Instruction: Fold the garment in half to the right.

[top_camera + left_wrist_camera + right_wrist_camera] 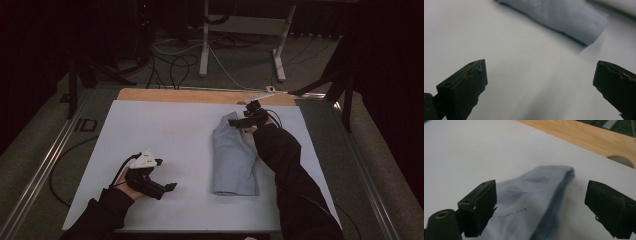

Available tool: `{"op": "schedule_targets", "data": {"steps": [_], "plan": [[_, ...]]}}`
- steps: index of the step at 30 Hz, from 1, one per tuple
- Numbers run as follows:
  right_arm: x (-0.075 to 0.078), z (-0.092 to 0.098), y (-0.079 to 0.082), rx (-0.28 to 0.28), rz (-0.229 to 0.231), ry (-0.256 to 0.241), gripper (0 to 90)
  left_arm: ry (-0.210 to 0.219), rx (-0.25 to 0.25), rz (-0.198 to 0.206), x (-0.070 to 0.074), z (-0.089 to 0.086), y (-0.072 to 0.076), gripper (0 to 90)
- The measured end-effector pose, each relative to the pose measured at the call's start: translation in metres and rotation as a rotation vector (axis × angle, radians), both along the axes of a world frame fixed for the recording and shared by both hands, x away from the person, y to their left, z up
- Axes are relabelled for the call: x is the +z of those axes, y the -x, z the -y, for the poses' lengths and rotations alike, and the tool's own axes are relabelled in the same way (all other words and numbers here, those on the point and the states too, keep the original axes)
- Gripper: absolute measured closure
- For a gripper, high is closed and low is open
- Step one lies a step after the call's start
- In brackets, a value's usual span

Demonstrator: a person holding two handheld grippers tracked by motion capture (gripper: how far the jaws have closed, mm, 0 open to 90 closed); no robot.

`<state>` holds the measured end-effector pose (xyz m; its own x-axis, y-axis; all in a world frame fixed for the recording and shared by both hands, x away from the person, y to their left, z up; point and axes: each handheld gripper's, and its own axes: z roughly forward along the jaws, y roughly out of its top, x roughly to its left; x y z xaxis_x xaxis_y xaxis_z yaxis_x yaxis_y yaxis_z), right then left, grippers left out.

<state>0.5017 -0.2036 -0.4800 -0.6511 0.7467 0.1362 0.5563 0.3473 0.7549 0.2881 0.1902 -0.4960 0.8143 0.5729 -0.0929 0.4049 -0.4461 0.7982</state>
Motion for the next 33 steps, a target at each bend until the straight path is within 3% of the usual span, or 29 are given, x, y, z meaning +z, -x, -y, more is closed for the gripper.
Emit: {"op": "schedule_targets", "data": {"steps": [10, 13, 17, 20, 24, 27, 31, 33], "plan": [[-0.026, 0.007, -0.01, -0.056, -0.081, 0.001, 16.7, 0.041, 0.077, 0.004, -0.011, -0.029, 0.016, 0.6], [-0.032, 0.006, -0.011, -0.046, -0.113, -0.005, 25.2, 0.051, 0.094, 0.002, -0.012, -0.034, 0.017, 0.6], [-0.039, 0.006, -0.011, -0.021, -0.151, 0.03, 40.5, 0.065, 0.104, 0.002, -0.013, -0.037, 0.017, 0.6], [-0.04, 0.003, -0.009, 0.007, -0.163, 0.046, 57.1, 0.064, 0.103, -0.003, -0.015, -0.037, 0.017, 0.6], [-0.032, -0.003, -0.006, 0.023, -0.116, 0.105, 84.5, 0.063, 0.104, 0.001, -0.015, -0.037, 0.017, 0.6], [-0.024, -0.007, -0.005, 0.03, -0.084, 0.105, 86.0, 0.066, 0.108, 0.006, -0.015, -0.038, 0.016, 0.6], [-0.015, -0.008, -0.002, 0.043, -0.025, 0.028, 86.2, 0.068, 0.113, 0.023, -0.013, -0.039, 0.017, 0.6], [-0.017, -0.009, -0.005, 0.031, -0.032, 0.026, 86.3, 0.07, 0.119, 0.032, -0.013, -0.039, 0.018, 0.6]]}}
